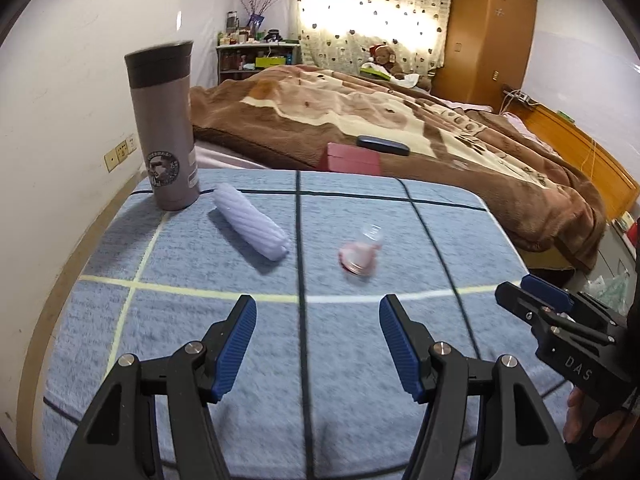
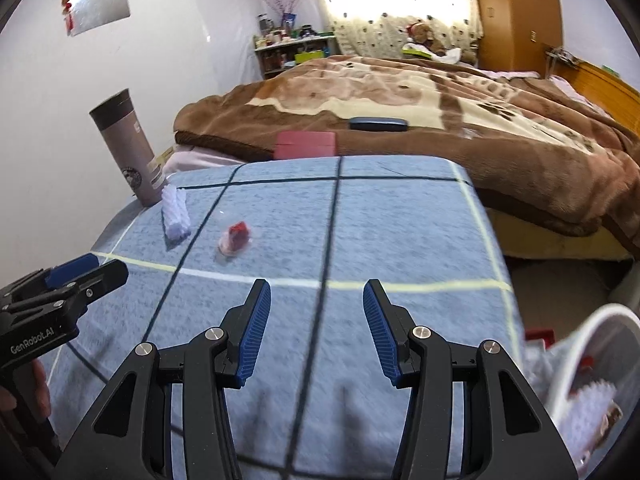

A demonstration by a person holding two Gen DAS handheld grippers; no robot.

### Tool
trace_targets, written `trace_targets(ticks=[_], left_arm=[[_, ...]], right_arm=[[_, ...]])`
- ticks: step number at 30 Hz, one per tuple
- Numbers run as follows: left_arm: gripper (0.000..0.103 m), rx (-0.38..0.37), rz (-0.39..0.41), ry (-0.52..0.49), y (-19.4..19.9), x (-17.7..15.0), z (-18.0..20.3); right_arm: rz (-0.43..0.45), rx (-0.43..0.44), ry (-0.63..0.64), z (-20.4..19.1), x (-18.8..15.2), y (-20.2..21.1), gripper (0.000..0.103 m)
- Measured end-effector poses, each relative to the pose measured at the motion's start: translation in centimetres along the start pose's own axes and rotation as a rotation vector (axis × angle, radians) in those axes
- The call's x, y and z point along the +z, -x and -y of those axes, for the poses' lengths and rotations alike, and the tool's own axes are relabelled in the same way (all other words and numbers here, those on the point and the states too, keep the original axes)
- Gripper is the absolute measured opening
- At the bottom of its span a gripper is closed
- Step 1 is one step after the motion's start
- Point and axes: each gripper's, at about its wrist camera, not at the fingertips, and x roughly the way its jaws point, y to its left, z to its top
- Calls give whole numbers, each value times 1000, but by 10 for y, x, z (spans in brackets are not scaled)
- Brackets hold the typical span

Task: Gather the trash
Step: 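Move both tools back to the table toward the plastic cup and second foam net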

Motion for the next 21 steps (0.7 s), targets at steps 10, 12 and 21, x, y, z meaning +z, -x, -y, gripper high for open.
trace_targets(ticks=[10, 12, 21], left_arm=[[66, 30, -22, 33, -36, 22, -36], [66, 25, -30, 49, -44, 26, -43], [69, 11, -78, 113, -84, 46, -64]], right_arm=[[-18, 95, 71, -32, 18, -43, 50], [-28, 101, 77, -35, 20, -51, 50], [-49, 120, 128, -51, 26, -72, 50]])
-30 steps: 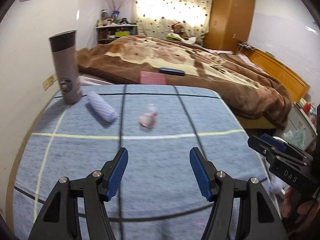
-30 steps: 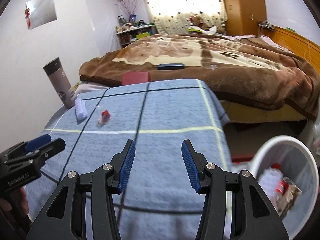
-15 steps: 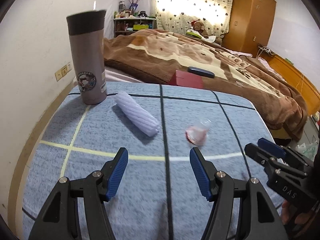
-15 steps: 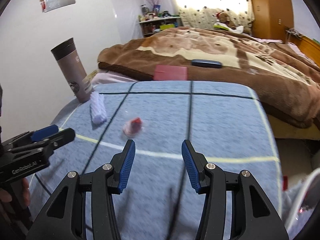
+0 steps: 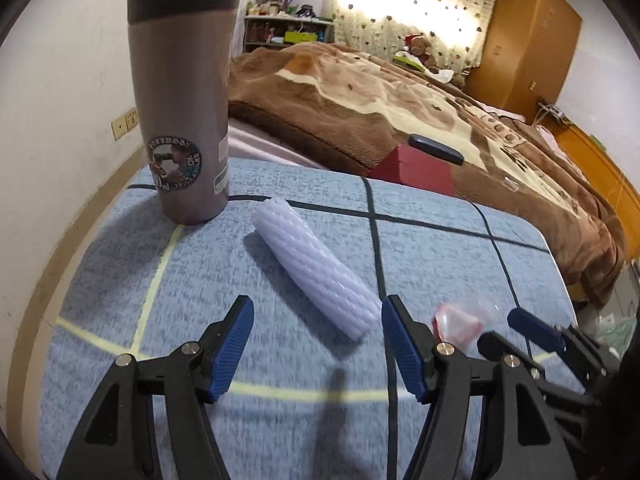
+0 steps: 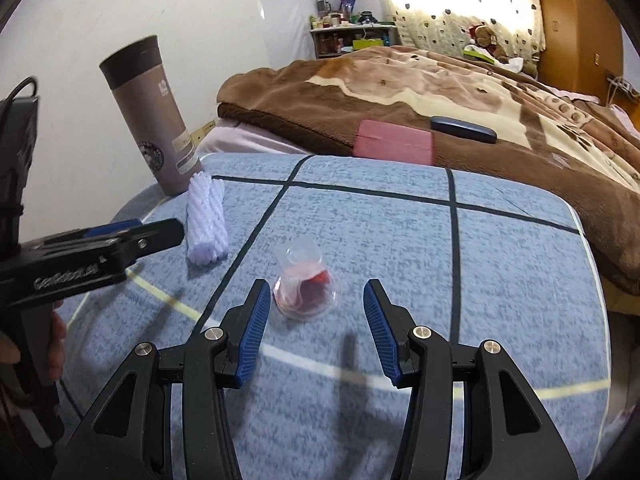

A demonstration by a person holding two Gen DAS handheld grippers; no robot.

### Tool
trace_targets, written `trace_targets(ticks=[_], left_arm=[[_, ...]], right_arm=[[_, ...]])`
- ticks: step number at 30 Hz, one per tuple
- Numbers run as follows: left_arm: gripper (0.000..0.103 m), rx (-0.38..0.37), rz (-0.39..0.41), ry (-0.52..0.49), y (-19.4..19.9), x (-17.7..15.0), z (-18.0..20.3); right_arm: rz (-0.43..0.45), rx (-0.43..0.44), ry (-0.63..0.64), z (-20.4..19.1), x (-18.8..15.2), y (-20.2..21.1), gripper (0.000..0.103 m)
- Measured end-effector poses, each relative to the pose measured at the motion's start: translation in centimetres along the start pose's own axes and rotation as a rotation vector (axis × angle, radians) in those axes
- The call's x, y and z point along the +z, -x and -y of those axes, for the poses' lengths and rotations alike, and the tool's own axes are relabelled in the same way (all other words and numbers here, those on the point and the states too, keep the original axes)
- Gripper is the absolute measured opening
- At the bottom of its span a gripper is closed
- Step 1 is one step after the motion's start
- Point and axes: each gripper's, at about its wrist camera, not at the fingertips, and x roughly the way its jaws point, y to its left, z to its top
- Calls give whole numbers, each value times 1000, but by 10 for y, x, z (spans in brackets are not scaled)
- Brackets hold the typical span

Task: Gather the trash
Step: 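Move both tools back to the table toward the plastic cup and second foam net, then grasp the clear plastic cup with the right tool while the left tool grasps the foam net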

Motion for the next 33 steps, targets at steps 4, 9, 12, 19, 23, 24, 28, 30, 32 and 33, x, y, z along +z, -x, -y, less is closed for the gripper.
trace_targets(ticks=[4, 9, 12, 19, 23, 24, 28, 30, 32, 33], left_arm=[[69, 11, -26, 4, -19, 8, -4], [69, -5, -49, 28, -37, 14, -7], [69, -18, -59, 42, -42, 17, -8], [70, -4, -17, 52, -31, 24, -8], [70, 46, -53, 101, -46, 22, -19], [70, 46, -48, 113, -47, 21, -21], [67, 29, -30, 135, -47, 21, -22], [52, 58, -24, 138, -46, 22, -23], [39, 61, -29, 116, -47, 22, -19], [36, 63, -29, 109, -46, 20, -18]], right_arm=[[-16, -4, 3, -2, 3, -9, 50], [-46, 2, -5, 0, 4, -17, 50], [-64, 15, -15, 2, 4, -18, 50], [-60, 16, -19, 2, 5, -18, 50], [-64, 9, -17, 2, 6, -21, 50], [-69, 9, -19, 2, 7, -22, 50], [-74, 10, -24, 4, 9, -24, 50], [-69, 14, -31, 5, 9, -24, 44], [-62, 17, -41, 6, 9, -23, 35], [-61, 20, -46, 7, 9, -23, 33]])
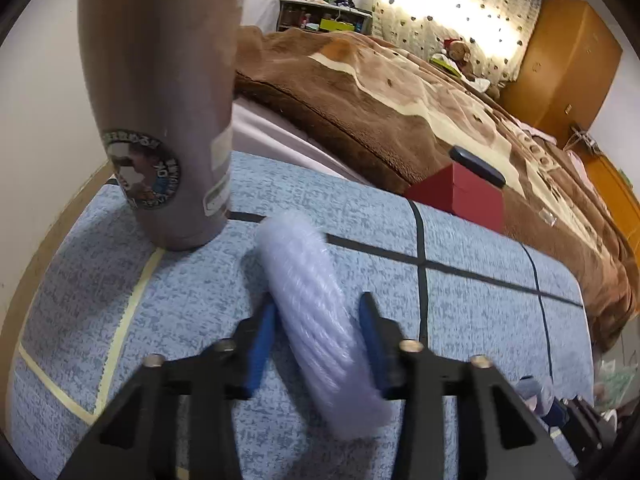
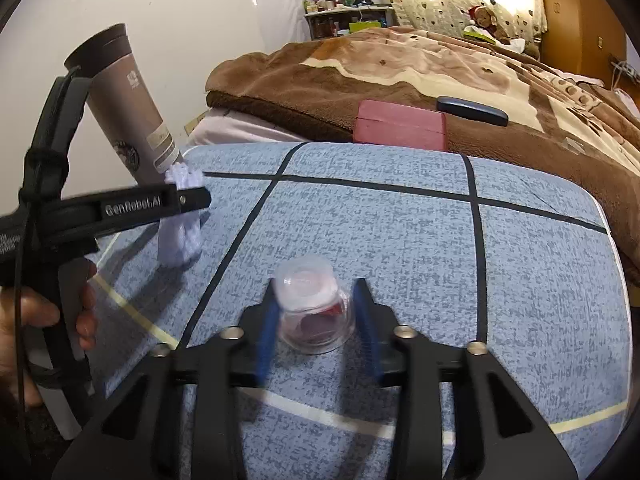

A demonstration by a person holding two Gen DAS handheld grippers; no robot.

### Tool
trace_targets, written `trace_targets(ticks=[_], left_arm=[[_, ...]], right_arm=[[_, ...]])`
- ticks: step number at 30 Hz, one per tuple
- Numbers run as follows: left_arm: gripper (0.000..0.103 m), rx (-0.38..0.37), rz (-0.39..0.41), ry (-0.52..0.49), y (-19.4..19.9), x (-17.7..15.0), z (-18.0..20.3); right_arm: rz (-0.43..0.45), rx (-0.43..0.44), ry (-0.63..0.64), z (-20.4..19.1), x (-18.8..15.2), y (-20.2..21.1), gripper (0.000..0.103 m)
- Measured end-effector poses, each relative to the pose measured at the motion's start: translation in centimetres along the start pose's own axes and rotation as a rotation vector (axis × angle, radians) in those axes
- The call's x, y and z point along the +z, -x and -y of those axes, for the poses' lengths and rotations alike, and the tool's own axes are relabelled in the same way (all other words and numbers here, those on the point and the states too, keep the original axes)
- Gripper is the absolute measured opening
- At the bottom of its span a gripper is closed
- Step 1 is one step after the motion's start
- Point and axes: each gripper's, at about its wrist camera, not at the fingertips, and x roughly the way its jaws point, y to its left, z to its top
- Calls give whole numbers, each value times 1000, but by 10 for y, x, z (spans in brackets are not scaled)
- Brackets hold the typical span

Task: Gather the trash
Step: 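Grasp the clear plastic cup with the right tool while the left tool grasps the foam net, then carry cup and foam net over the white bin and open both tools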

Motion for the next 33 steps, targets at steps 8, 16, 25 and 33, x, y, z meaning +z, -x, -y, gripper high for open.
trace_targets(ticks=[8, 16, 25, 33], left_arm=[[30, -35, -3, -57, 11, -10, 18], [30, -91, 18, -103, 47, -32, 36], [30, -208, 45, -201, 99, -71, 86], [30, -338, 17, -301, 126, -111, 144]], right_arm=[[28, -10, -26, 2, -2, 7, 32], [64, -16, -65, 8, -9, 36, 32], [119, -70, -157, 31, -36, 93, 32], [186, -158, -243, 69, -68, 152, 32]])
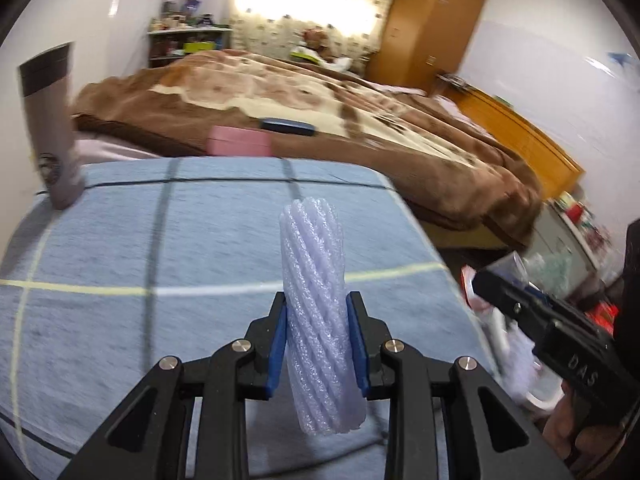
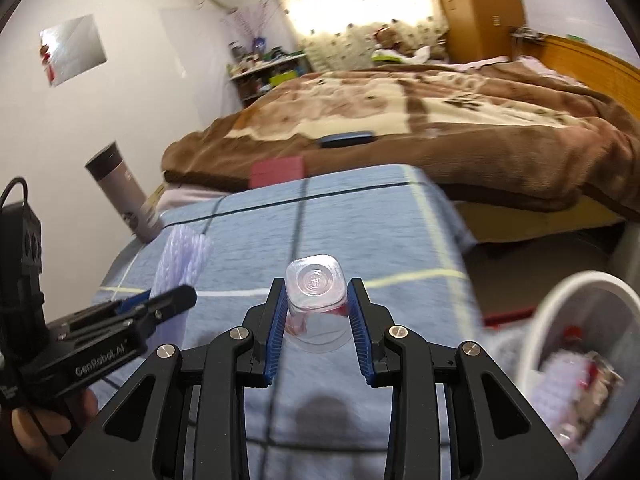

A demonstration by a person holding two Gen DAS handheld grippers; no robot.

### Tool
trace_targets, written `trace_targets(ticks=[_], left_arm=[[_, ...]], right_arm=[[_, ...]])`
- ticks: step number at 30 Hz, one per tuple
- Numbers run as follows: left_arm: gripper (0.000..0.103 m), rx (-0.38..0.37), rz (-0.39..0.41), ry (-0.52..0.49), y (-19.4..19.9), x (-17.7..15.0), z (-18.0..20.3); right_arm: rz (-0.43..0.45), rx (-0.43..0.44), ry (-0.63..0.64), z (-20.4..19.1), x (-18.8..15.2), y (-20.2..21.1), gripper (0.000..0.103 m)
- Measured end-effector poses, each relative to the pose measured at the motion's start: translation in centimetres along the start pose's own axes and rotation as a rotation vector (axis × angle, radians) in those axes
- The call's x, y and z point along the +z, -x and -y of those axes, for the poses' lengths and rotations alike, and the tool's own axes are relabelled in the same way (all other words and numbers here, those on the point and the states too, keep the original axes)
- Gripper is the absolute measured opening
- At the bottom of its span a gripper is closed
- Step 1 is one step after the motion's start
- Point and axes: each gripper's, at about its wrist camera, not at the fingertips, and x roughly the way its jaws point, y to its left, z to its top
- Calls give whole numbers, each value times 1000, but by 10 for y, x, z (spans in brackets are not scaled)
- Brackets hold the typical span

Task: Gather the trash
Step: 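Carry cup and foam net over the white bin and open both tools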

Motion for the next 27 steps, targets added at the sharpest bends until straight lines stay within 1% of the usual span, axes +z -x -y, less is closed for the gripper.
trace_targets(ticks=[8, 12, 15, 20, 24, 27], left_arm=[[30, -110, -50, -87, -11, -25, 74], [30, -155, -79, -129, -19, -37, 108], [30, -195, -108, -143, -25, -45, 127], [30, -232, -134, -194, -33, -56, 160], [30, -260, -166, -205, -43, -62, 177], [30, -251, -187, -212, -51, -67, 186]], right_arm=[[52, -92, -45, 47, -17, 44, 32], [72, -121, -84, 70, -25, 58, 32], [91, -143, -112, 86, -29, 69, 32], [105, -167, -144, 103, -37, 80, 32], [107, -166, -155, 112, -45, 85, 32], [109, -162, -168, 119, -49, 87, 32]])
